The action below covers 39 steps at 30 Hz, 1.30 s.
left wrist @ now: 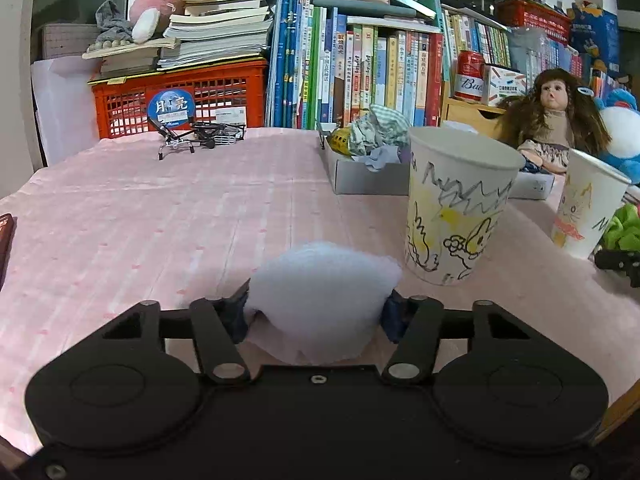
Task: Organize soft objects
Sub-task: 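Grasp the pale pink cloth with the left tool while the right tool grasps the green pompom scrunchie, then carry the pink cloth with the left tool while the right tool carries the scrunchie to the box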
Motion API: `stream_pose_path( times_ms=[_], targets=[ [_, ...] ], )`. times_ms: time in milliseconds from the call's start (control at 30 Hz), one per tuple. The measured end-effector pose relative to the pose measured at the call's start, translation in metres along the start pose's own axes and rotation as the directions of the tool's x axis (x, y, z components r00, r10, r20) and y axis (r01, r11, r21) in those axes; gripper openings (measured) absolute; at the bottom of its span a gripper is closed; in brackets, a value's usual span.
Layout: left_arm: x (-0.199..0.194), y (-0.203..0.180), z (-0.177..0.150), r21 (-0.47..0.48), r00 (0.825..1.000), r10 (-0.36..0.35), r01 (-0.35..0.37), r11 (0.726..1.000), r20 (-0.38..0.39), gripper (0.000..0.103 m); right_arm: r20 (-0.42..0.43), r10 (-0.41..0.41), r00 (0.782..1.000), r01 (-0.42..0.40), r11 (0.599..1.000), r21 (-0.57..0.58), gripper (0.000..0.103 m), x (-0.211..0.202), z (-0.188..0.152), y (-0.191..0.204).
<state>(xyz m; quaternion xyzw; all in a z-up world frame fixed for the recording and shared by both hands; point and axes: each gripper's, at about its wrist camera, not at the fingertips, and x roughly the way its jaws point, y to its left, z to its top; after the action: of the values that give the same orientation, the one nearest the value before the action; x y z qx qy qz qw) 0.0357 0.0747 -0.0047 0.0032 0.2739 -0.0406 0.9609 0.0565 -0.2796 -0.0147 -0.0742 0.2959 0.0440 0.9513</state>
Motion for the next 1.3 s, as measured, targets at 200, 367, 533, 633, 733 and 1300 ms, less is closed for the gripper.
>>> stream_pose_path(
  times_ms=[200, 367, 533, 633, 733, 1300],
  targets=[
    [-0.003, 0.002, 0.005, -0.011, 1.000, 0.000, 0.000, 1.000, 0.003, 0.048, -0.002, -0.017, 1.000, 0.017, 1.000, -0.003, 0.072, -0.006, -0.002, -0.002],
    [-0.007, 0.000, 0.010, -0.019, 1.000, -0.016, 0.016, 1.000, 0.017, 0.047, -0.007, -0.007, 1.000, 0.007, 0.999, 0.033, 0.058, -0.014, -0.004, -0.009],
    [-0.014, -0.007, 0.018, -0.003, 0.999, -0.014, 0.015, 1.000, 0.033, 0.046, 0.004, -0.007, 1.000, 0.006, 0.997, 0.076, 0.047, -0.022, -0.002, -0.016],
    [-0.018, -0.010, 0.026, 0.005, 0.999, -0.015, 0.015, 1.000, 0.045, 0.045, 0.021, -0.013, 1.000, 0.011, 0.996, 0.085, 0.041, -0.028, 0.003, -0.019],
    [-0.022, -0.012, 0.035, 0.014, 0.998, -0.013, 0.012, 1.000, 0.062, 0.044, 0.040, -0.021, 0.999, 0.017, 0.997, 0.081, 0.040, -0.033, 0.007, -0.020],
    [-0.029, -0.018, 0.083, 0.032, 0.992, -0.052, 0.048, 0.998, 0.118, 0.043, 0.119, -0.043, 0.992, 0.041, 0.999, 0.026, 0.023, -0.054, 0.039, -0.022]
  ],
)
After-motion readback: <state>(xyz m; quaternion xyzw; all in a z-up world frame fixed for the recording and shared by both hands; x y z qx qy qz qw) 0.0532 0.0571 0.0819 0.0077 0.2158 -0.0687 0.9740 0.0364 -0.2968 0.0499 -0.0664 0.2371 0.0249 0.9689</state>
